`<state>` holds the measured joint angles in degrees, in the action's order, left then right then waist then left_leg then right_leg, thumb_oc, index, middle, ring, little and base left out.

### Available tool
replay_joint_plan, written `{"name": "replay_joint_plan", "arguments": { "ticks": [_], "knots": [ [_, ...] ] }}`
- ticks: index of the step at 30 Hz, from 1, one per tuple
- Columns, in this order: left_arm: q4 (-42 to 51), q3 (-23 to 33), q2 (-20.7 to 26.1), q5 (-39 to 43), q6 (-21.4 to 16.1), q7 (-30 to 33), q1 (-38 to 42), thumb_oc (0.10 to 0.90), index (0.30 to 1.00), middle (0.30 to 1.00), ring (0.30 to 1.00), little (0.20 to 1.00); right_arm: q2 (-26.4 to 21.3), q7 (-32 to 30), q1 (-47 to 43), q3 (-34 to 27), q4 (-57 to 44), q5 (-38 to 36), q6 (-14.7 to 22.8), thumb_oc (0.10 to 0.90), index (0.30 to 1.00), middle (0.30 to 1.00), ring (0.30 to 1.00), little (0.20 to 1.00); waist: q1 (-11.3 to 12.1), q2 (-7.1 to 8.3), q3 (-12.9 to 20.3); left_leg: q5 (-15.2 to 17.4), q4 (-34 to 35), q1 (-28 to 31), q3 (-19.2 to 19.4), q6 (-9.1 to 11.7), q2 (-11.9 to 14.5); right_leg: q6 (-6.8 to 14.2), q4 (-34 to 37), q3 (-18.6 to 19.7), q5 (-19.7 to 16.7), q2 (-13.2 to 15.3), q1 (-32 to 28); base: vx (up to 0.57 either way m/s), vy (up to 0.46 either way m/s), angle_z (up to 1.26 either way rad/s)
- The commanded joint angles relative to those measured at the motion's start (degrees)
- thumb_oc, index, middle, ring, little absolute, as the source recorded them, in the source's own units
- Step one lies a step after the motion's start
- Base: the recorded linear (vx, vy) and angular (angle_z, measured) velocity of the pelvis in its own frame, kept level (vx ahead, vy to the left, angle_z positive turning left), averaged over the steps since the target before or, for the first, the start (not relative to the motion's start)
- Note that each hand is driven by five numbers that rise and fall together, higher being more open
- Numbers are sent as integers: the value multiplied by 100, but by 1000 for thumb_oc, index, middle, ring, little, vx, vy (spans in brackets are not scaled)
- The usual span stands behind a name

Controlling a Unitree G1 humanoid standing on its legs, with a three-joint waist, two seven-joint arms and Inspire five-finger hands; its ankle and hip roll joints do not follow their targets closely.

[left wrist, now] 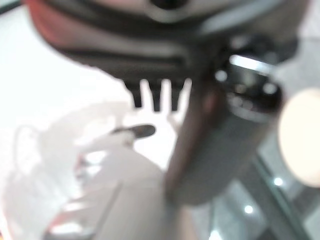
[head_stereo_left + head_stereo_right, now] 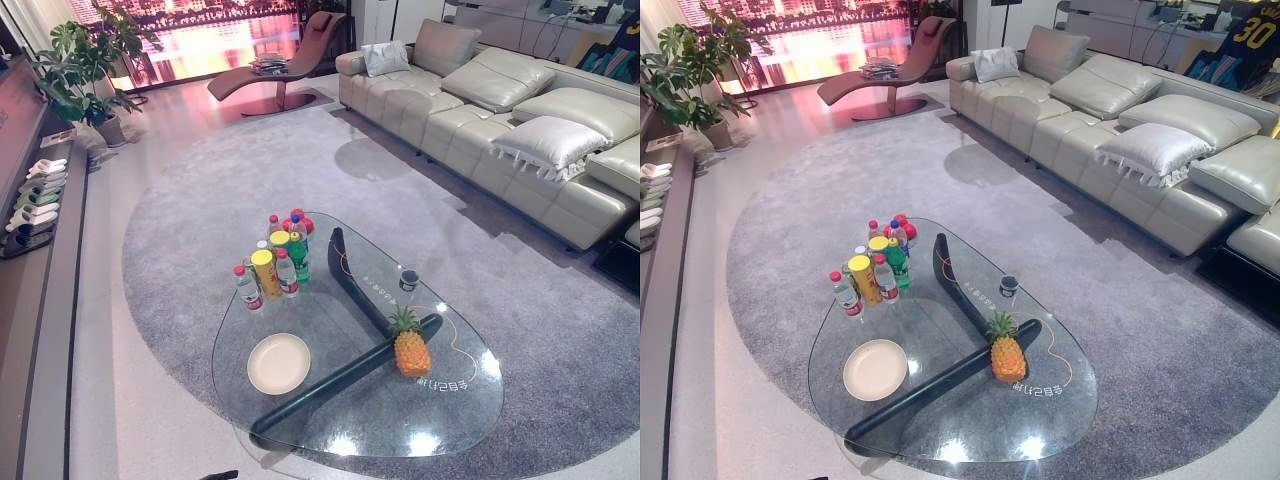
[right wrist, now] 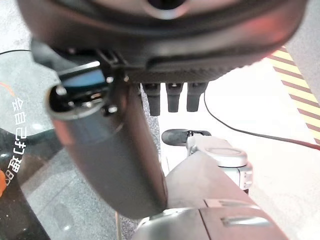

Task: Pick up the fruit to the plate

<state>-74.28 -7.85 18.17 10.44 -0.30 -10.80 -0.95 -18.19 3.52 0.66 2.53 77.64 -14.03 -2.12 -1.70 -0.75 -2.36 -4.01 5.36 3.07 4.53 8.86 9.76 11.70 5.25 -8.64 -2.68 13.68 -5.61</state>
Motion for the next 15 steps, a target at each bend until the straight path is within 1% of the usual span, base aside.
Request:
{"name": "replay_joint_plan", "arguments": {
  "ticks": [1,3,6,9,12,15],
  "knots": [
    [-302,-21,-170,-14,87,-290,409,800,900,900,900,900,141,-110,-436,-130,312,-140,-38,800,900,900,900,900,142,65,-268,279,-36,300,110,-251,279,-122,-38,164,-257,296,107,0,0,0],
    [-330,8,-155,25,-2,-417,402,800,900,900,900,900,144,-126,-441,-125,311,-162,-46,800,900,900,900,900,143,71,-271,271,-36,299,113,-248,284,-122,-38,160,-262,299,106,0,0,0],
    [-321,40,-133,127,-2,-416,404,800,900,900,900,900,131,-148,-429,-134,311,-172,-41,800,900,900,900,900,136,75,-270,279,-36,323,124,-242,284,-118,-34,151,-260,294,89,0,0,0],
    [-338,64,-113,72,18,-298,394,800,900,900,900,900,96,-177,-425,-172,329,-156,0,800,900,900,900,900,138,78,-254,278,-36,322,124,-245,293,-118,-25,149,-267,294,88,0,0,0],
    [-375,93,-101,-15,89,-105,389,800,900,900,900,900,110,-256,-415,-159,328,-118,-62,800,900,900,900,900,137,82,-257,266,-36,302,136,-239,309,-117,-25,143,-275,299,105,0,0,0],
    [-432,140,-74,-42,99,-54,403,800,900,900,900,900,75,-318,-407,-176,433,-76,-74,800,900,900,900,900,139,81,-262,252,-36,285,140,-233,319,-119,-26,121,-275,298,111,0,0,0]
  ]
}}
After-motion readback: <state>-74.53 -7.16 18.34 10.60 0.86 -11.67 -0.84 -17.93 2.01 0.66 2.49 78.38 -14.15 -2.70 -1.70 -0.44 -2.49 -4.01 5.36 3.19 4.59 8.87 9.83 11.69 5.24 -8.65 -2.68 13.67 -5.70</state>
